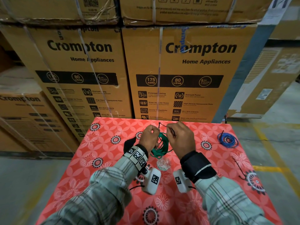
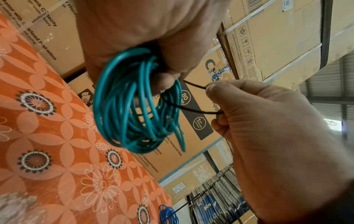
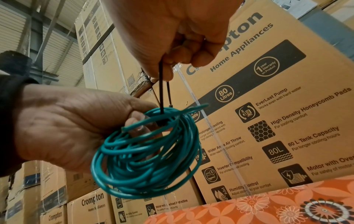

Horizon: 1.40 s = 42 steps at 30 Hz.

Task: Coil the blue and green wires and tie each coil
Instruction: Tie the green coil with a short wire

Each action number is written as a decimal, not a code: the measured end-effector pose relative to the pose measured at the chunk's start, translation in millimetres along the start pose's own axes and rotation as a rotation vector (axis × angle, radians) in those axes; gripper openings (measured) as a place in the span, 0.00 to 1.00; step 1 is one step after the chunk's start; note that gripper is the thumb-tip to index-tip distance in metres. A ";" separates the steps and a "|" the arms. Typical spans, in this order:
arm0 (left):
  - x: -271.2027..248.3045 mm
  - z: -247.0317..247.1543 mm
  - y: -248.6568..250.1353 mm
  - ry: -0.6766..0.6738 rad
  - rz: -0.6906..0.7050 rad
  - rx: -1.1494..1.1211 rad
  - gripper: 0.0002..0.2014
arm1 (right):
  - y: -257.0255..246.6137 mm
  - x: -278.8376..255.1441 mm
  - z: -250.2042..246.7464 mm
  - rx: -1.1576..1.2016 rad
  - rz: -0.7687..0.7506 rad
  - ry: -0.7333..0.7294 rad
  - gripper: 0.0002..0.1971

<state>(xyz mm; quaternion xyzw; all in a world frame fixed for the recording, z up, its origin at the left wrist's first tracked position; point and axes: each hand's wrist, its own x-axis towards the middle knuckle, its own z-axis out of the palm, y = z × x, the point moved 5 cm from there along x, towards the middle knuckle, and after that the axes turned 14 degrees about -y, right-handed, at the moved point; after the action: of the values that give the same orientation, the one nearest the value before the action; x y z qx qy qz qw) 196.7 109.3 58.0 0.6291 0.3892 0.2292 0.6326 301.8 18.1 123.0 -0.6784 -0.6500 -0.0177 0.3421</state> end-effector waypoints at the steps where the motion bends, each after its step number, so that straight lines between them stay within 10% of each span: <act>1: 0.1 0.0 0.1 0.003 0.001 0.011 0.07 | 0.1 0.3 0.4 0.000 0.001 -0.005 0.04; 42: -1.9 -6.5 -2.0 0.087 0.126 0.350 0.07 | -3.3 4.0 -4.2 0.001 0.063 -0.047 0.03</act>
<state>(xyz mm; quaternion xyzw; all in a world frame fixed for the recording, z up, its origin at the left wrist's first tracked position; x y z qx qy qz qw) 190.1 111.7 57.0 0.7421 0.4101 0.2240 0.4805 301.2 19.3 129.6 -0.6987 -0.6360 0.0092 0.3274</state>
